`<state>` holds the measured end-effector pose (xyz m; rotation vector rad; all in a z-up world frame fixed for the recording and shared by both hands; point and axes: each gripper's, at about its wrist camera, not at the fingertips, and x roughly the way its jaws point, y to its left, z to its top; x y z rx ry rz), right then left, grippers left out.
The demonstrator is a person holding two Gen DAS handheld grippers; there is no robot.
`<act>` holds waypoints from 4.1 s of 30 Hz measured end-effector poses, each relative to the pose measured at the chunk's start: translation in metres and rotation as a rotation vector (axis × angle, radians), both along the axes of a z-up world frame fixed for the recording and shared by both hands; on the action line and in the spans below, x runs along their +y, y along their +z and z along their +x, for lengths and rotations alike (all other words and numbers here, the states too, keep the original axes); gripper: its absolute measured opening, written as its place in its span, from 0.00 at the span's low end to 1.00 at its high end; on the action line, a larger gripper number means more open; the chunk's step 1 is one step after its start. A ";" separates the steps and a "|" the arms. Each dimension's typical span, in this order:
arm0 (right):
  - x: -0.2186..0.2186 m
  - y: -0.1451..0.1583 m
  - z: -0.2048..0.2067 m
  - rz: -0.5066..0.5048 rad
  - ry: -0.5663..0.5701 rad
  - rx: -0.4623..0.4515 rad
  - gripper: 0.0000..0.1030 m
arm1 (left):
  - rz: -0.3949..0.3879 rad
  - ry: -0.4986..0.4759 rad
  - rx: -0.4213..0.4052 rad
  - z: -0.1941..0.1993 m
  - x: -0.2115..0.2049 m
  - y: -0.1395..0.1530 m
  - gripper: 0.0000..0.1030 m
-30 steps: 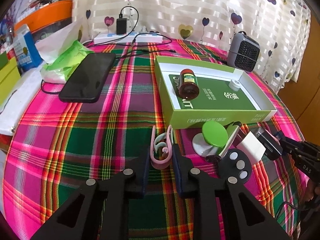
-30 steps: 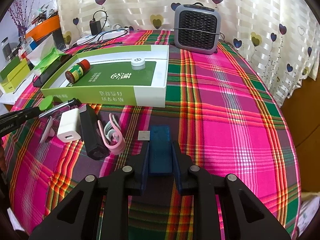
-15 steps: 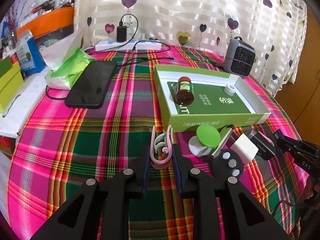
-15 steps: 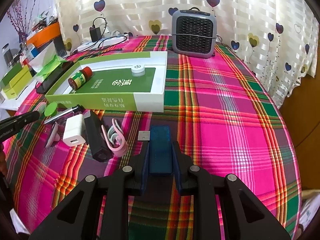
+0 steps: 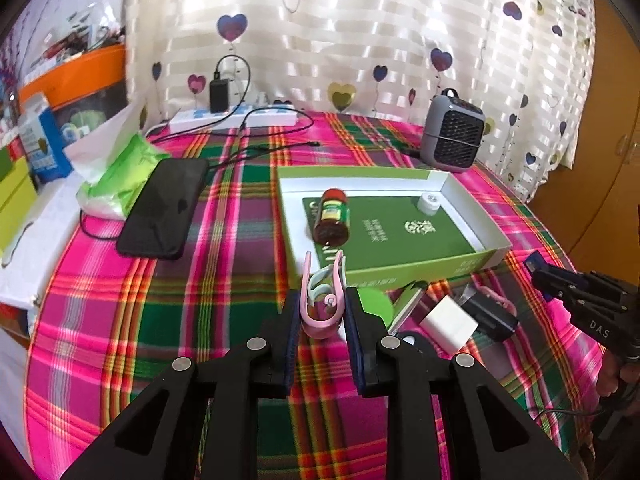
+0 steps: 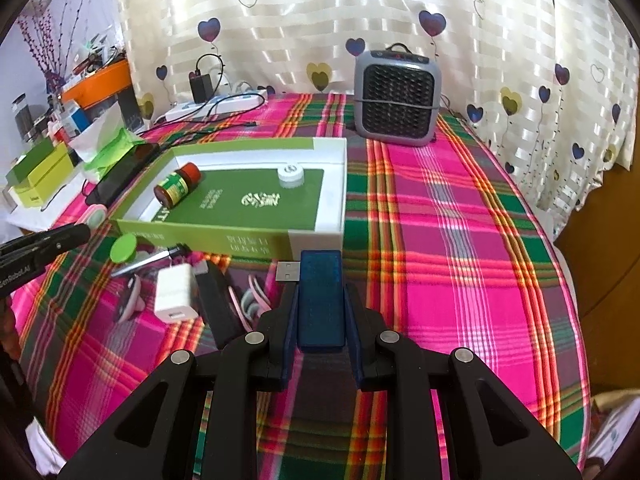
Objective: Organize rigid objects
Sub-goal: 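Carry the pink clip and blue USB stick into the green box with both tools, then open the left tool to drop the pink clip while the right tool releases the USB stick, then lift both open tools out of the green box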
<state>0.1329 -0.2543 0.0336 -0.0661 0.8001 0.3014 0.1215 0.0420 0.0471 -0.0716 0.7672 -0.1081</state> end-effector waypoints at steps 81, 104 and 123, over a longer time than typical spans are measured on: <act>0.047 -0.023 0.113 -0.011 0.038 0.087 0.24 | 0.078 -0.107 0.156 0.129 -0.070 -0.040 0.32; 0.035 0.000 0.073 0.062 0.016 0.019 0.35 | 0.034 -0.029 0.055 0.072 -0.045 -0.009 0.33; 0.025 0.011 0.011 0.067 0.024 -0.078 0.35 | 0.003 0.050 -0.031 0.000 -0.003 0.005 0.33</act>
